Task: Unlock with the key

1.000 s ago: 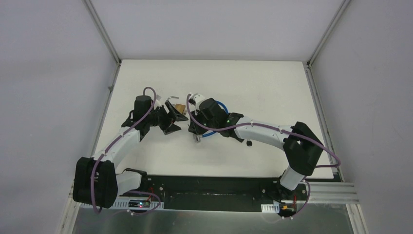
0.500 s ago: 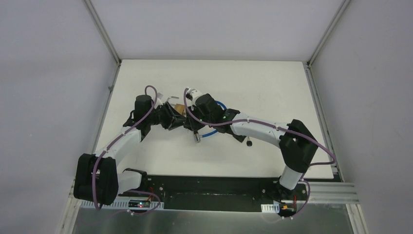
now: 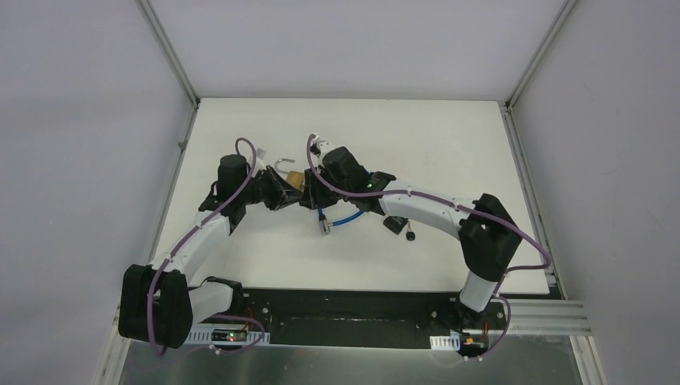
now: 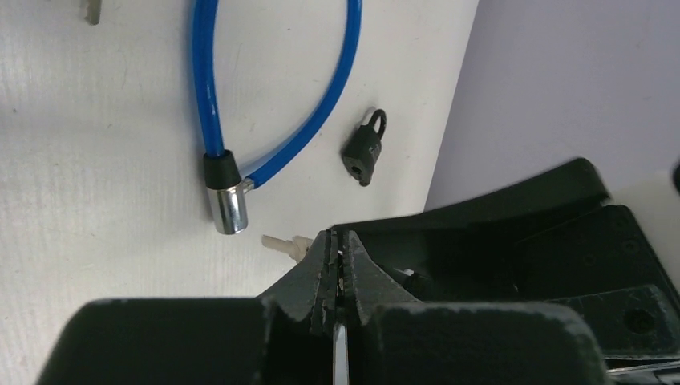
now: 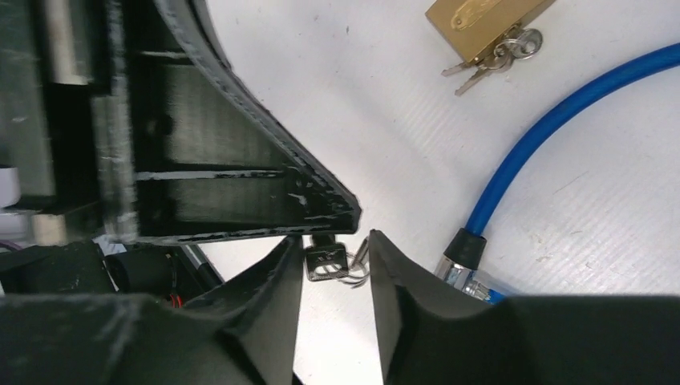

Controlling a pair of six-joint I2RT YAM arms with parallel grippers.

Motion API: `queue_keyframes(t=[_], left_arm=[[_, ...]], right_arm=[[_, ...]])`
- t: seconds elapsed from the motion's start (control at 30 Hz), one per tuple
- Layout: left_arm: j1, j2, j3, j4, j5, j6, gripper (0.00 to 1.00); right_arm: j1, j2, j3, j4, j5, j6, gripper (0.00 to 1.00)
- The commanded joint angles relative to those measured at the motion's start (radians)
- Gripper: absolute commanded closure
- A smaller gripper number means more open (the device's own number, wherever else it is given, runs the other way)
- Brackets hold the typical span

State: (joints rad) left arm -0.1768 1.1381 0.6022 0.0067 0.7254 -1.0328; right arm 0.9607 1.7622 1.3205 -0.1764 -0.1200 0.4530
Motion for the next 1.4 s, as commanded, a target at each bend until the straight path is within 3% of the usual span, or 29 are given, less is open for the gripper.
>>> queue_keyframes(t=[0.0,0.13,0.4,0.5,0.67,0.83,1.13,1.2,1.37], left_arm=[[-0.013,-0.075,0.11,0.045,0.079,0.013,1.0],[-0.012,-0.141,0.243,-0.071,0.058,0.154,1.0],[-0.012,-0.212,0.462,-0.134,0.14,0.438,1.0],[-0.012,-0.201,0.561,-0.122,0.241,0.466,1.0],[-0.016,-0.185,0.622,0.271,0.318,0.184,1.0],[-0.016,-0.188,0.653,0.289,0.304,0.168,1.0],[-0.018,-0.201,0.628,0.303,0.281,0.122,1.0],[-0.016,-0.203,0.617,0.304,0.275,0.112,1.0],[-0.018,-0.202,0.556,0.4,0.233,0.024,1.0]], right_arm=[[-0.025,-0.075,0.028,0.034,-0.01,0.079,0.55],[-0.039,-0.184,-0.026,0.152,-0.047,0.115,0.34],[-0.118,-0.371,-0.161,0.54,-0.198,0.283,0.23],[-0.132,-0.415,-0.177,0.618,-0.178,0.314,0.18],[-0.135,-0.402,-0.087,0.661,-0.283,0.35,0.2],[-0.134,-0.396,-0.032,0.743,-0.386,0.371,0.24],[-0.132,-0.397,-0.017,0.776,-0.398,0.376,0.2],[-0.132,-0.386,0.002,0.748,-0.407,0.374,0.25],[-0.132,-0.344,0.051,0.709,-0.453,0.419,0.49]])
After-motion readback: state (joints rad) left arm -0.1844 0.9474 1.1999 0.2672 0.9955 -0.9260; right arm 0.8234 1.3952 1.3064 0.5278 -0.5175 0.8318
